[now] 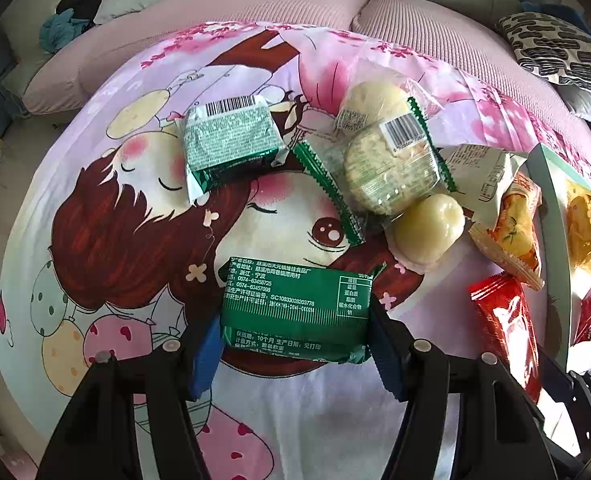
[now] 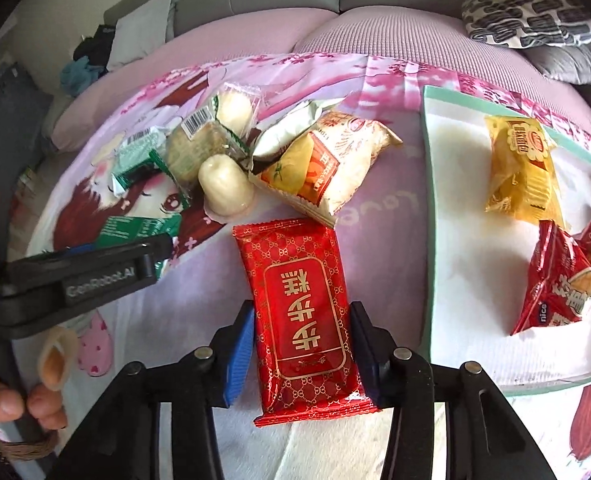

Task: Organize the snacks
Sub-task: 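Grasp the green pack with the left gripper while the right grasps the red gold-print pack, then carry both packs over the tray and open both grippers to release them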

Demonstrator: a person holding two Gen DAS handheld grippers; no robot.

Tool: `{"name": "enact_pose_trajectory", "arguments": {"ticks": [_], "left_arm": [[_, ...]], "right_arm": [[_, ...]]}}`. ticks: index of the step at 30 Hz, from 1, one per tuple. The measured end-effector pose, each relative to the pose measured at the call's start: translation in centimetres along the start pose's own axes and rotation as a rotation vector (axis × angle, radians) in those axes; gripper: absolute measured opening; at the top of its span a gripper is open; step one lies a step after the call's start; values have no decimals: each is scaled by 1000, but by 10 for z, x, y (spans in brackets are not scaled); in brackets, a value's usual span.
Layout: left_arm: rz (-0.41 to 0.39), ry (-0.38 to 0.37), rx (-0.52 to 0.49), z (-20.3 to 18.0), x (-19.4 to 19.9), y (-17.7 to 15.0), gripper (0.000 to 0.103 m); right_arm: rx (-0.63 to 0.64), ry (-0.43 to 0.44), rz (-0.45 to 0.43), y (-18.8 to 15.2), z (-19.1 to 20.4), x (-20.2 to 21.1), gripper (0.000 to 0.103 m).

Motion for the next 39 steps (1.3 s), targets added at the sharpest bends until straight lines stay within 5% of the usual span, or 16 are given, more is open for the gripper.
{"name": "enact_pose_trajectory", "arguments": {"ticks": [16, 28, 39], "left_arm": [[-148, 18, 19, -1, 51, 10, 66], [-232, 11, -5, -28, 83, 21, 66], [-307, -82, -124, -100, 114, 36, 66]], "right_arm": [[-17, 118, -147, 26, 12, 51, 48], [-106, 82, -245, 41, -28, 88, 48], [-217, -15, -366, 60, -101, 128, 48]]}}
Point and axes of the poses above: each gripper's, at about its wrist camera, not at the fingertips, and x roughly against the way its jaws point, z to its left, y to its top, the point moved 7 cm from there along -x, roughly the way its jaws point, and after that the axes turned 11 degrees about y, right-handed, at the moved point
